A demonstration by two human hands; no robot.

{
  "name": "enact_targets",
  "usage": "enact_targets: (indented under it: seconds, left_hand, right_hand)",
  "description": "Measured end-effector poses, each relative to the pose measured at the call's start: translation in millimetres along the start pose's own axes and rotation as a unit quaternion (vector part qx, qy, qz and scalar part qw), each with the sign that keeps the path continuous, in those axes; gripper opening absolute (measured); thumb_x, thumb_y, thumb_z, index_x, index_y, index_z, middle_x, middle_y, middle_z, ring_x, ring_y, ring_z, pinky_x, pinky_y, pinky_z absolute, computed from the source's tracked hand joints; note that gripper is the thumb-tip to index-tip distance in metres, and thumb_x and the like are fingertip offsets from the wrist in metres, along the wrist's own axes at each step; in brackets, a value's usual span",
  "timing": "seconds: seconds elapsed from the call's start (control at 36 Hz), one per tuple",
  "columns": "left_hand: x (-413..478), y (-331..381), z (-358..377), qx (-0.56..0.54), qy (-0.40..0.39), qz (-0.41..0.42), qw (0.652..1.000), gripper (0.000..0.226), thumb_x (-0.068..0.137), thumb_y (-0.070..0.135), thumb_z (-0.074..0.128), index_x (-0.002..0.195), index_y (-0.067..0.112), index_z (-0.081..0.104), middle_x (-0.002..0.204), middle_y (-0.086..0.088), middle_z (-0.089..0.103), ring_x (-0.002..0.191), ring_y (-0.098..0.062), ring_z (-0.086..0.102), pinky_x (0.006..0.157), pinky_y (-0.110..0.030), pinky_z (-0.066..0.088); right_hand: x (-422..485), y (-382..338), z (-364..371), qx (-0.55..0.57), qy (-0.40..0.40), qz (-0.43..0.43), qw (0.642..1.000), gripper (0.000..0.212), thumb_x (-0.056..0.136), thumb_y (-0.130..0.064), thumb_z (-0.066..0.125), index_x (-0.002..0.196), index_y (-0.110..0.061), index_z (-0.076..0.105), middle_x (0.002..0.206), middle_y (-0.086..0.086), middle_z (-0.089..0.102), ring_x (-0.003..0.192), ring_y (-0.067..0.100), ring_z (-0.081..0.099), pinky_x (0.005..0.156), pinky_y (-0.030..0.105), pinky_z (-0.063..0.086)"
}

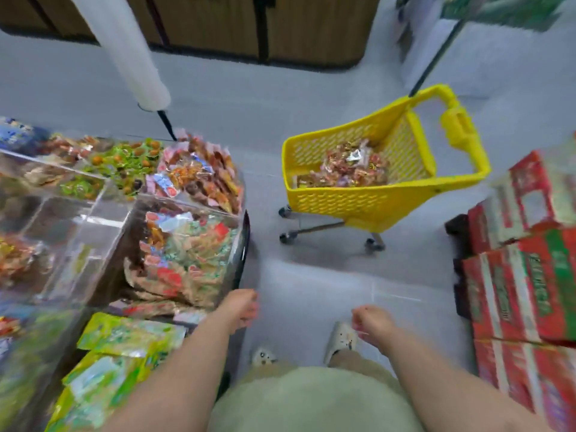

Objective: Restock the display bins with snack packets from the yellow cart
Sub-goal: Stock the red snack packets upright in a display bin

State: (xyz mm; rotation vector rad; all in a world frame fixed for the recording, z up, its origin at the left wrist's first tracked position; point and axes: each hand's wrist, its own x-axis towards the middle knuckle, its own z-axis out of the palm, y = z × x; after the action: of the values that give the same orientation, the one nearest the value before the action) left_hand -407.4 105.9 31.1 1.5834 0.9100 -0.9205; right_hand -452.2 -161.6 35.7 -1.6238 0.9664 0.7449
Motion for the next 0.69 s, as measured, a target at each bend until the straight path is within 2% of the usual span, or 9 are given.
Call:
enact_targets:
  seconds: [0.08, 0.17, 0.28, 0.36, 0.5, 0.61, 0.69]
  left_hand:
    - [9.0, -1.8, 31.2, 0.038, 0.0, -0.015, 0.999, 0.01, 0.098, 0.016, 0.042, 0.097, 0.014, 0.052, 0.075, -0.005, 0.054, 0.06, -0.016, 0.049, 0.059, -0.023, 0.036]
    - [16.1, -4.3, 58.7, 0.102, 0.002, -0.026, 0.994, 0.013, 0.097, 0.016, 0.043, 0.088, 0.013, 0.052, 0.073, -0.007, 0.055, 0.058, -0.019, 0.049, 0.061, -0.023, 0.036]
    - [26.0, 2.9, 88.1, 0.155, 0.012, -0.035, 0.987, 0.019, 0.097, 0.017, 0.042, 0.08, 0.012, 0.049, 0.068, -0.007, 0.052, 0.052, -0.018, 0.043, 0.058, -0.023, 0.029]
    - [31.9, 22.8, 108.2, 0.131, 0.032, 0.0, 0.991, 0.018, 0.097, 0.015, 0.044, 0.08, 0.012, 0.051, 0.07, -0.007, 0.054, 0.055, -0.018, 0.046, 0.059, -0.024, 0.032]
    - [31.8, 44.2, 116.8, 0.153, 0.078, 0.102, 0.98, 0.023, 0.096, 0.01, 0.049, 0.075, 0.008, 0.056, 0.068, -0.009, 0.057, 0.057, -0.017, 0.051, 0.047, -0.023, 0.035]
    - [47.7, 53.3, 104.0, 0.136, 0.091, 0.056, 0.985, 0.019, 0.097, 0.009, 0.049, 0.079, 0.005, 0.055, 0.064, -0.012, 0.054, 0.05, -0.021, 0.046, 0.037, -0.021, 0.032]
    - [66.6, 69.5, 94.4, 0.132, 0.087, 0.02, 0.987, 0.019, 0.097, 0.011, 0.047, 0.079, 0.006, 0.052, 0.062, -0.01, 0.051, 0.046, -0.021, 0.042, 0.045, -0.022, 0.024]
  right_hand:
    - [5.9, 25.4, -38.9, 0.027, 0.012, 0.047, 0.998, 0.03, 0.094, -0.002, 0.043, 0.066, -0.012, 0.044, 0.063, 0.007, 0.044, 0.054, 0.015, 0.039, 0.053, 0.022, 0.027]
    - [14.4, 41.2, -76.4, 0.004, 0.019, 0.081, 0.997, 0.027, 0.091, -0.001, 0.046, 0.066, -0.012, 0.044, 0.068, 0.011, 0.045, 0.056, 0.017, 0.041, 0.052, 0.021, 0.028]
    - [33.2, 41.8, -116.3, -0.036, 0.022, 0.111, 0.993, 0.03, 0.089, 0.005, 0.043, 0.063, -0.009, 0.041, 0.061, 0.01, 0.04, 0.052, 0.018, 0.037, 0.049, 0.021, 0.027]
    - [46.6, 22.8, -136.0, -0.058, 0.01, 0.113, 0.992, 0.019, 0.091, -0.005, 0.046, 0.073, -0.012, 0.047, 0.069, 0.005, 0.049, 0.057, 0.015, 0.046, 0.054, 0.023, 0.034]
    - [68.3, -17.3, -159.3, -0.013, -0.005, 0.089, 0.996, 0.013, 0.093, -0.005, 0.043, 0.084, -0.013, 0.044, 0.069, 0.004, 0.047, 0.057, 0.014, 0.041, 0.052, 0.022, 0.027]
    - [87.2, -42.9, -170.5, -0.005, -0.005, 0.092, 0.996, 0.011, 0.093, -0.009, 0.045, 0.084, -0.014, 0.048, 0.073, 0.003, 0.052, 0.061, 0.013, 0.048, 0.057, 0.023, 0.035]
    - [102.3, -55.4, -173.2, 0.003, 0.002, 0.097, 0.995, 0.014, 0.092, -0.008, 0.045, 0.081, -0.016, 0.046, 0.07, 0.002, 0.05, 0.061, 0.013, 0.047, 0.057, 0.024, 0.034]
